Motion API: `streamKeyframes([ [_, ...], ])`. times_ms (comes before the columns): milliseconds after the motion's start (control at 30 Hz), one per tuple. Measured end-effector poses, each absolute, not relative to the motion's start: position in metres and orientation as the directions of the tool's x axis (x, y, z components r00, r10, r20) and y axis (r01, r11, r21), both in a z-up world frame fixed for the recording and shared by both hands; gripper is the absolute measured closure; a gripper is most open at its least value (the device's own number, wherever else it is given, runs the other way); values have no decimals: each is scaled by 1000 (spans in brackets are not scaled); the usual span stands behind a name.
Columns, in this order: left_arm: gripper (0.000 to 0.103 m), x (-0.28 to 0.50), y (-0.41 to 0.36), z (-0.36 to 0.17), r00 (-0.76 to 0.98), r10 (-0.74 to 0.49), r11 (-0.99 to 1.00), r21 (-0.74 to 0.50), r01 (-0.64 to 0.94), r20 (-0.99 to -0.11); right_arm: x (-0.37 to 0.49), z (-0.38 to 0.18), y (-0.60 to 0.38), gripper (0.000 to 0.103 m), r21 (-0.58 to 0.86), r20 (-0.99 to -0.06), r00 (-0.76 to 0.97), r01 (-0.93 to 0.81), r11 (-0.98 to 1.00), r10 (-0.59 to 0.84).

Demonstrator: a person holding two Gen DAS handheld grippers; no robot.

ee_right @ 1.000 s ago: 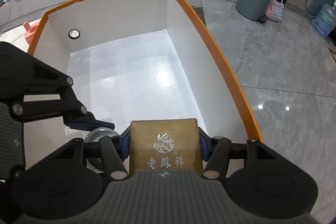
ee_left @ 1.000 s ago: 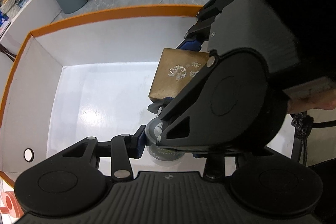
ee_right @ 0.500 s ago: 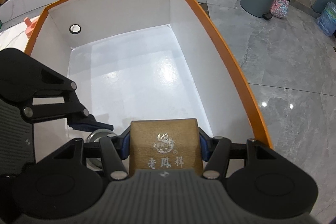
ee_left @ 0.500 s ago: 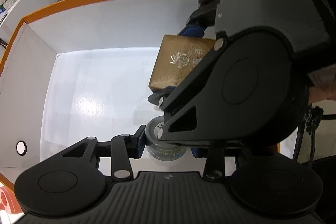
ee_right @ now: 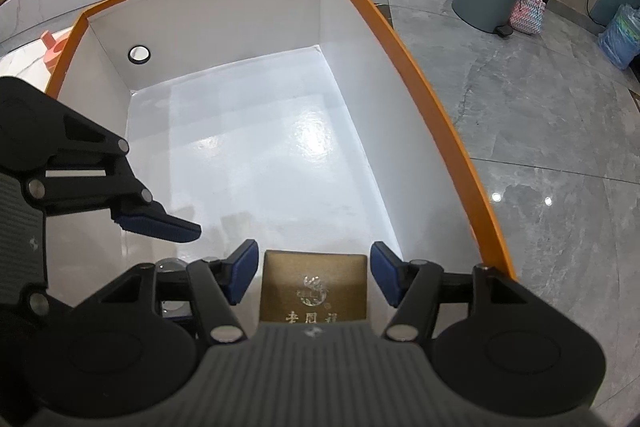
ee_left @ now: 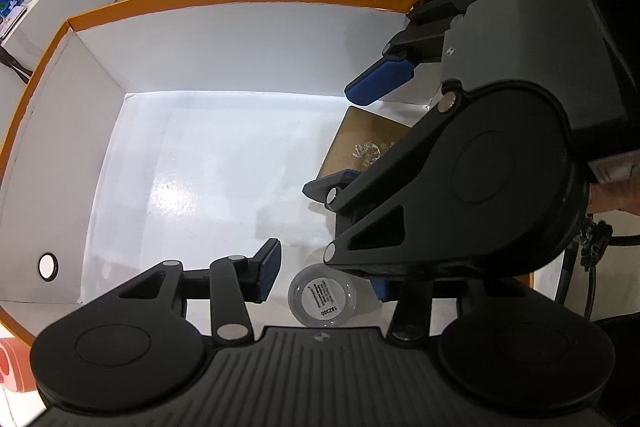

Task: Organize rigid objects
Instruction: 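Open the left tool to drop the tin while the right tool releases the gold box, then withdraw both open tools from the orange box back over the table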

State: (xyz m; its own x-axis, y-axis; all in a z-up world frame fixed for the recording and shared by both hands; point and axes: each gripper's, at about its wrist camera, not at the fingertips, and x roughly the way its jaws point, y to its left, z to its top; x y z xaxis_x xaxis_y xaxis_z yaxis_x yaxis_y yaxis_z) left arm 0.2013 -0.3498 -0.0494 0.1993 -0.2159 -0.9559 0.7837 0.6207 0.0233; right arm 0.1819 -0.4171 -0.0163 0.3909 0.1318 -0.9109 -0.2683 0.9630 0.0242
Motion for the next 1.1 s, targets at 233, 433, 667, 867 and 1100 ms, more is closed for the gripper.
streamKeyframes([
  [233,47,193,-352,-40,233,-211,622,54,781,-949,181,-8,-417,39,21,-904,406,-267,964,132],
  [433,47,187,-346,-20,269,-232,627,67,776,-935,177,11,-415,37,16,-880,456,-255,967,135],
  [667,47,175,-332,1,298,-250,640,73,765,-921,170,28,-408,37,10,-863,485,-264,965,142],
  [867,47,169,-312,19,341,-235,665,104,739,-910,162,55,-390,37,0,-833,529,-290,957,160],
  [1100,47,164,-287,40,372,-236,694,111,711,-898,152,75,-362,37,-32,-817,550,-340,940,171],
])
